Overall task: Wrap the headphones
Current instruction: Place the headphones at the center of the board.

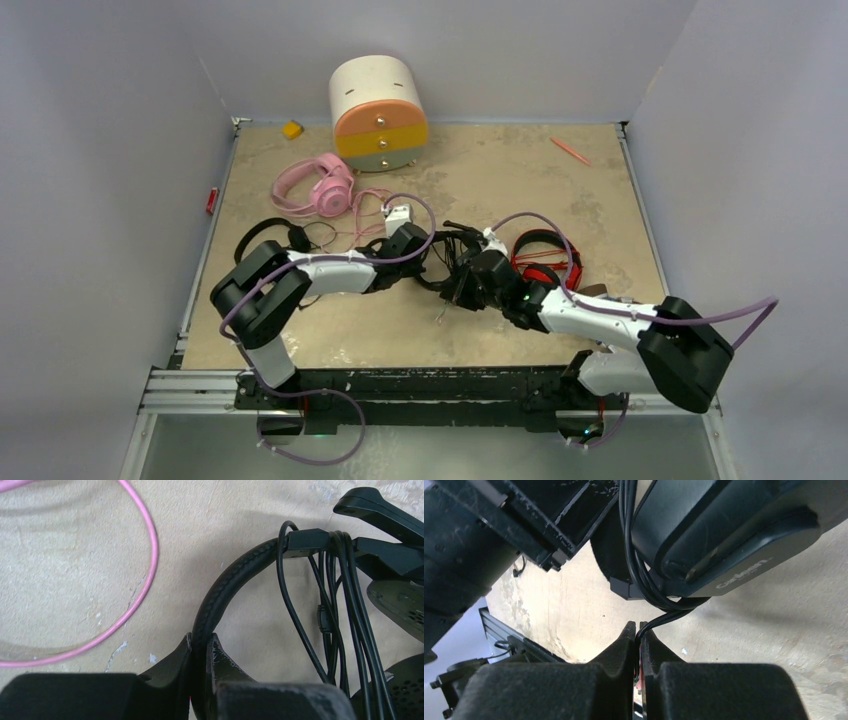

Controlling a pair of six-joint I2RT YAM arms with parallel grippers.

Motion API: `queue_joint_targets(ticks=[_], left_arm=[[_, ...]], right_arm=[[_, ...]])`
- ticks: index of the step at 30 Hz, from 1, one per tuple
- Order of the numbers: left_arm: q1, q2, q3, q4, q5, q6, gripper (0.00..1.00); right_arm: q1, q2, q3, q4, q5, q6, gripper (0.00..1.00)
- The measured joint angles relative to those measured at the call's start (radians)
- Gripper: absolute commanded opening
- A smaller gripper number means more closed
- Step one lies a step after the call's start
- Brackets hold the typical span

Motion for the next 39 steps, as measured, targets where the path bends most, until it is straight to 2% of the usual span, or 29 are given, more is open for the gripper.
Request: queue_joint_targets(ticks=[2,4,8,15,18,21,25,29,33,35,36,39], left_arm=[[-0.005,0.013,0.005,0.020,-0.008,0.013,0.00],[-0.007,0.027,0.018,0.026,-0.012,0.030,0.02],[-0.009,0.064,0.067,0.018,-0.007,0.066,0.12],[-0.009,0.081,0.095,0.008,0.018,0.100,0.13],[-0.009,0.081,0.095,0.008,0.025,0.106,0.14],[-0.009,0.080,0.095,0.010,0.031,0.107,0.15],[-0.009,0.080,0.095,0.010,0.035,0.107,0.15],[-0.009,0.078,0.095,0.010,0.039,0.107,0.16],[-0.009,0.075,0.093,0.011,0.040,0.107,0.21],[-0.009,0.066,0.083,0.018,0.043,0.107,0.21],[-0.010,0.058,0.074,0.018,0.044,0.107,0.22],[-0.013,0.042,0.053,0.019,0.048,0.106,0.22]], right_arm=[[-0.035,0.020,0.009,-0.006,-0.025,0.000,0.16],[-0.058,0.033,0.014,-0.008,-0.046,-0.001,0.22],[-0.093,0.043,0.025,-0.009,-0.070,-0.005,0.23],[-0.146,0.079,0.040,-0.007,-0.101,-0.001,0.25],[-0.151,0.093,0.049,-0.005,-0.105,0.006,0.32],[-0.158,0.097,0.053,-0.002,-0.106,0.017,0.33],[-0.167,0.103,0.061,0.001,-0.117,0.025,0.44],[-0.170,0.103,0.068,0.004,-0.130,0.029,0.48],[-0.170,0.103,0.071,0.003,-0.130,0.034,0.49],[-0.172,0.106,0.073,0.002,-0.129,0.037,0.62],[-0.173,0.109,0.075,0.002,-0.129,0.043,0.64],[-0.175,0.126,0.092,0.003,-0.132,0.046,0.63]])
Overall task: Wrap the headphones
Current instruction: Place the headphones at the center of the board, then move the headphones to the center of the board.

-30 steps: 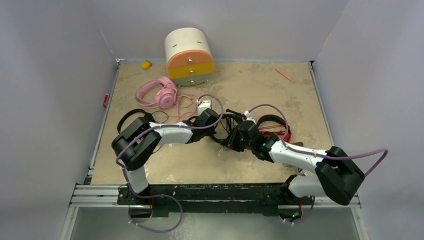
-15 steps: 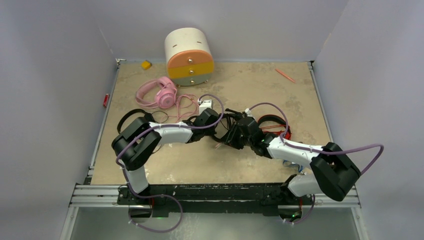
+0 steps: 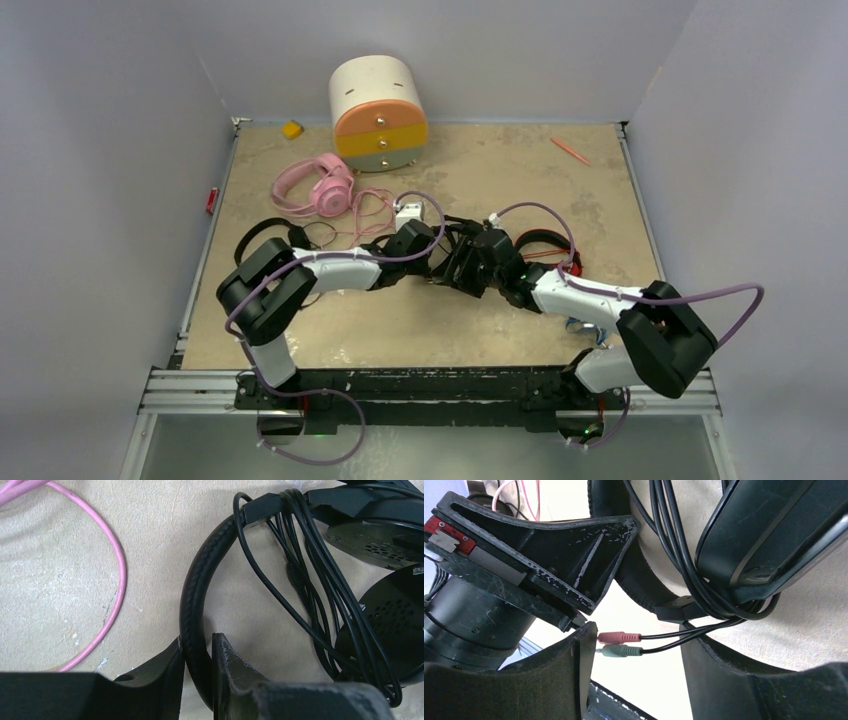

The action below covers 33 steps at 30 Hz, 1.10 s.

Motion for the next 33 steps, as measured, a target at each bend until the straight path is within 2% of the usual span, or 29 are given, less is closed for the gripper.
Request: queue_joint_targets(ticks=[11,18,25,33], left_arm=[[-0.010,-0.054,-0.009,-0.013,0.005,0.003,0.31],[-0.010,-0.143,-0.009,-0.027,-0.002,0.004,0.33],[-0.016,-0.192,-0.009,-0.050,-0.002,0.003,0.33],[-0.021,-0.306,-0.073,-0.115,-0.029,-0.021,0.32]], right_arm=[[-0.002,-0.009,0.039,-0.054,-0.013,0.050,0.57],[-0.003,-0.013,0.127,-0.180,0.030,0.100,0.55],[-0.006,0.005,0.170,-0.210,0.055,0.099,0.48],[-0.006,0.116,0.234,-0.212,0.066,0.078,0.42]])
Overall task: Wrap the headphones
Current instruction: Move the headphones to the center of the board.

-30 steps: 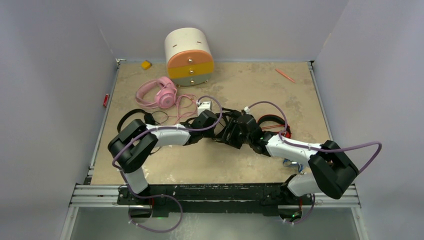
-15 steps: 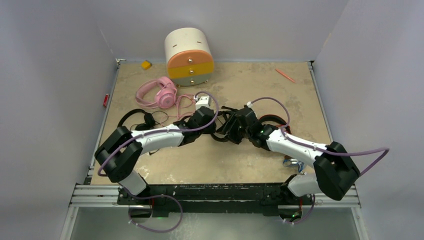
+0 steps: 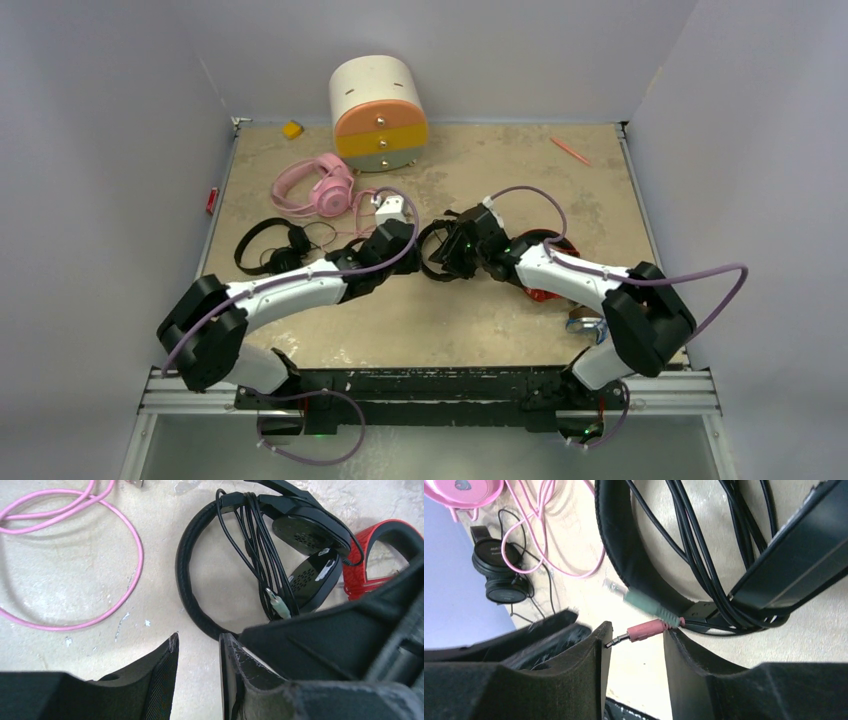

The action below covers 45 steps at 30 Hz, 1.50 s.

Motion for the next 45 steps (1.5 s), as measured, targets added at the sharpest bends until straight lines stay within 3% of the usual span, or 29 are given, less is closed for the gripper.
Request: queue_joint_targets(ticks=[7,21,35,45], left_arm=[[0.000,-0.064,-0.020,-0.021,-0.015,-0.016,0.31],[0.000,-0.112,-0.064,-0.060,-0.023,-0.024,0.30],[0.000,-0.116,-0.068,-0.071,-0.026,-0.022,0.29],[0.000,-0.117,-0.067,-0.078,-0.026,-0.021,0.28]], right_arm=[[0.000,0.102,0.100,-0.038,0.041,-0.048,0.31],[-0.057,0.240,0.200,-0.106,0.114,-0.096,0.30],[-0.300,0.220,0.200,-0.144,0.130,-0.169,0.33],[-0.350,0.259,0.313,-0.200,0.096,-0.251,0.40]])
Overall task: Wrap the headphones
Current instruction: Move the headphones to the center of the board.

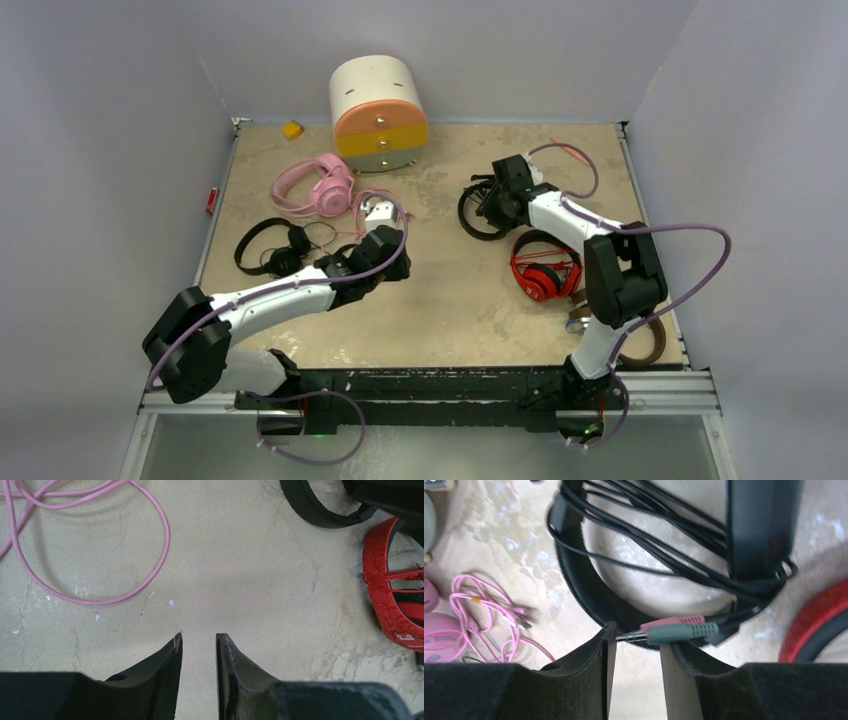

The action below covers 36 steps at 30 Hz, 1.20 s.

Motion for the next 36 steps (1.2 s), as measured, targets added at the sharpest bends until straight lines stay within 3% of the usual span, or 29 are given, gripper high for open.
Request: queue_joint_targets(ticks=[15,19,23,31,36], left_arm=[[0.000,-0.012,0.000,-0.018,0.000,0.008,0.28],[0.000,-0.016,0.000,-0.019,0.000,0.008,0.28],[0.000,-0.016,0.000,-0.019,0.000,0.013,0.28],[0.000,-0.016,0.000,-0.019,0.002,0.015,0.28],[0.000,-0.024,0.000,-0.019,0.009,0.015,0.27]], right_arm=[[-0.054,0.221,0.172,-0.003,-0.057,-0.167,0.43],[-0.069,0.251,0.202,-0.016,-0.052,-0.173,0.38],[-0.105,0.264,0.218,-0.053,-0.017,-0.137,0.40],[-0.216,0.100,0.002,-0.045,0.061,-0.048,0.39],[-0.282,0.009,-0.104,-0.037,0.075,-0.081,0.39]])
